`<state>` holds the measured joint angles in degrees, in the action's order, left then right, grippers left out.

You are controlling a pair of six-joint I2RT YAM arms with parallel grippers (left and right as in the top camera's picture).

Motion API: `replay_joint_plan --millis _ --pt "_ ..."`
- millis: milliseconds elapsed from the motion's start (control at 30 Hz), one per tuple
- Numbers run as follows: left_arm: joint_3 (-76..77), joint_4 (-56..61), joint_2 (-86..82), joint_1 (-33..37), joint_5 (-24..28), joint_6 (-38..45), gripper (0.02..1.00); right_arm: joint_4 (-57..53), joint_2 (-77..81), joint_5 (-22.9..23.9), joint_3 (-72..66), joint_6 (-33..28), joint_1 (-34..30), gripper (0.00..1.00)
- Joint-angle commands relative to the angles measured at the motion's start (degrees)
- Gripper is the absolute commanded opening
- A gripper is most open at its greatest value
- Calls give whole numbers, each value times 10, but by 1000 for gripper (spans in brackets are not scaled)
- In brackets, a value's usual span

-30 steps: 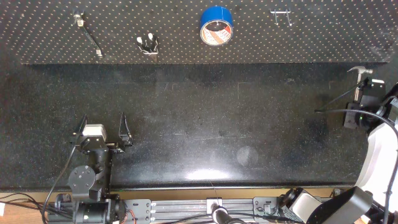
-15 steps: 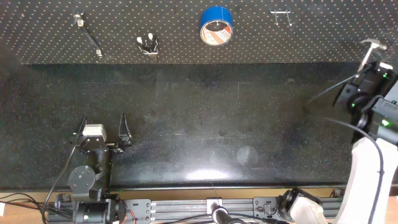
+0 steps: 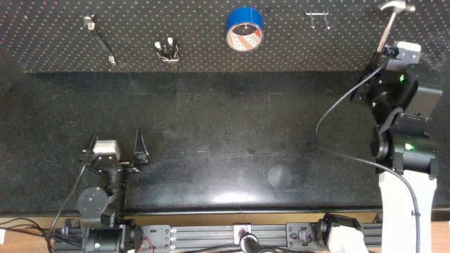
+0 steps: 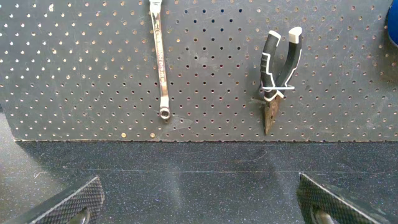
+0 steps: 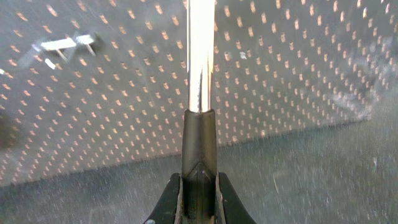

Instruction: Place Tools Onto Pegboard

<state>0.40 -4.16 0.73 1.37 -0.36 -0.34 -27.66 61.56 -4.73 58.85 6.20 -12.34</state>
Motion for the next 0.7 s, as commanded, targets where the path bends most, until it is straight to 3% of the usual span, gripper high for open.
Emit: replay_joint_plan --millis 33,467,700 --pt "-1 -4 -5 3 2 -9 996 29 -9 22 33 38 27 75" --pt "-1 -4 -5 3 2 -9 996 -6 -6 28 44 42 156 75" --pt "-1 -4 -5 3 2 -9 996 -31 27 33 44 43 162 75"
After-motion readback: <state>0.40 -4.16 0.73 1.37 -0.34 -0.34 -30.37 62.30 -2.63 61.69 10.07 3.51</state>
